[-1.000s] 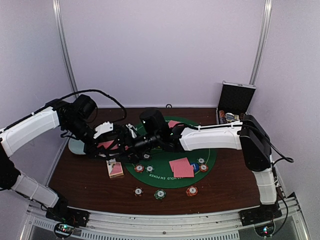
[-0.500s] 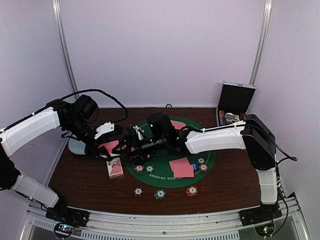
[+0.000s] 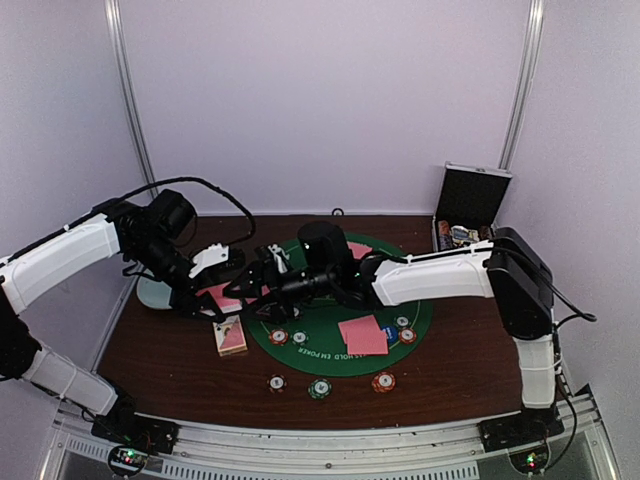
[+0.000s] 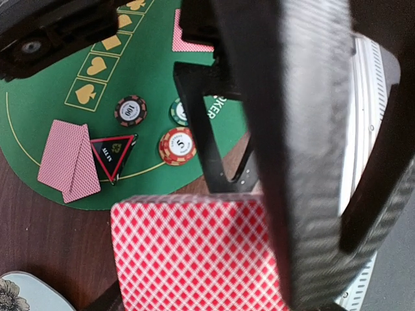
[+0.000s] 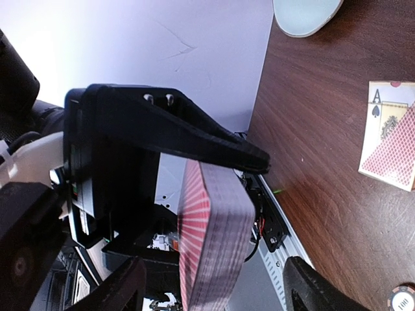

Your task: Distribute texas hold em gaming equipment

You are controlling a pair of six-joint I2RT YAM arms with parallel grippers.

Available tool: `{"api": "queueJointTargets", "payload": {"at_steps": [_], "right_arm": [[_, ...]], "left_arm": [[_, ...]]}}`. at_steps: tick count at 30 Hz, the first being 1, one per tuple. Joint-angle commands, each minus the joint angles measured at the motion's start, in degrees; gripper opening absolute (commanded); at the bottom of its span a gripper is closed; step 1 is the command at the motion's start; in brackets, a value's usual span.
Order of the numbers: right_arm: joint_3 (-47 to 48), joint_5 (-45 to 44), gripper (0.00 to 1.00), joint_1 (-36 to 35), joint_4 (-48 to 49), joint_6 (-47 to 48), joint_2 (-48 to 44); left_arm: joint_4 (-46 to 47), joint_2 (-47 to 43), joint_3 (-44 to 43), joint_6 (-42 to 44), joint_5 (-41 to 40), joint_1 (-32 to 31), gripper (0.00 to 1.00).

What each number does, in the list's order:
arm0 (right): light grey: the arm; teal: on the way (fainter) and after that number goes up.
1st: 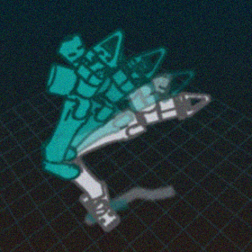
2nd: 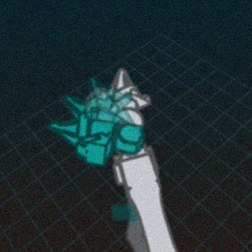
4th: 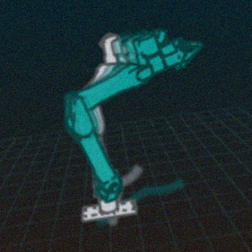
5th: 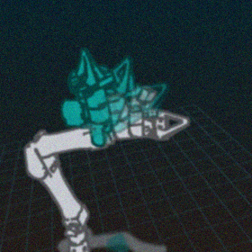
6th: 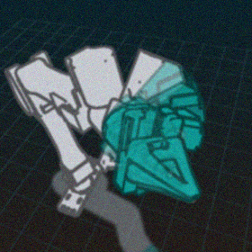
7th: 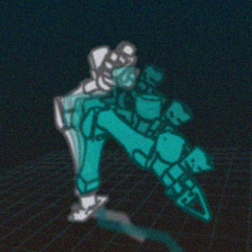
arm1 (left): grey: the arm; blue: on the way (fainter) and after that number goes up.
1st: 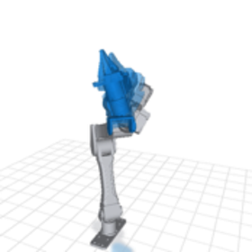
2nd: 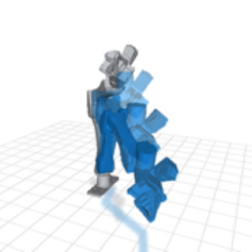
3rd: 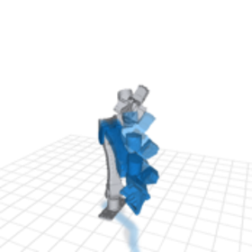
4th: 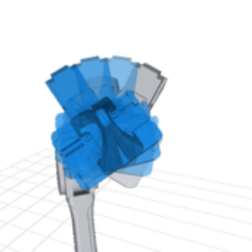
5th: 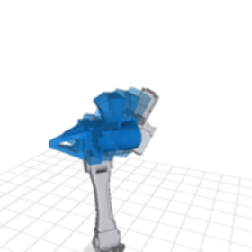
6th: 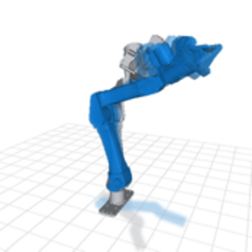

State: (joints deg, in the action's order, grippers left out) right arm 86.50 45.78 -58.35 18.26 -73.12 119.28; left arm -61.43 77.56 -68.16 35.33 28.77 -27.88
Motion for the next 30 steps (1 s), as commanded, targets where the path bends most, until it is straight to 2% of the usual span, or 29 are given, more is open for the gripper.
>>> {"api": "queueJointTargets", "payload": {"at_steps": [1,18,30], "right_arm": [[4.2,-0.3,0.76,0.4,1.9,-1.4,2.7],[11.1,2.6,0.71,0.5,-4.6,-1.1,8.8],[4.1,1.9,0.63,3.6,-9.3,3.1,3.1]], "left_arm": [[1.2,-0.9,-1.1,-0.1,1.9,-0.2,0.0],[1.2,-0.9,-1.5,0.3,2.1,-0.3,0.0],[1.2,-1.1,-1.2,0.6,1.5,-0.2,0.0]]}}
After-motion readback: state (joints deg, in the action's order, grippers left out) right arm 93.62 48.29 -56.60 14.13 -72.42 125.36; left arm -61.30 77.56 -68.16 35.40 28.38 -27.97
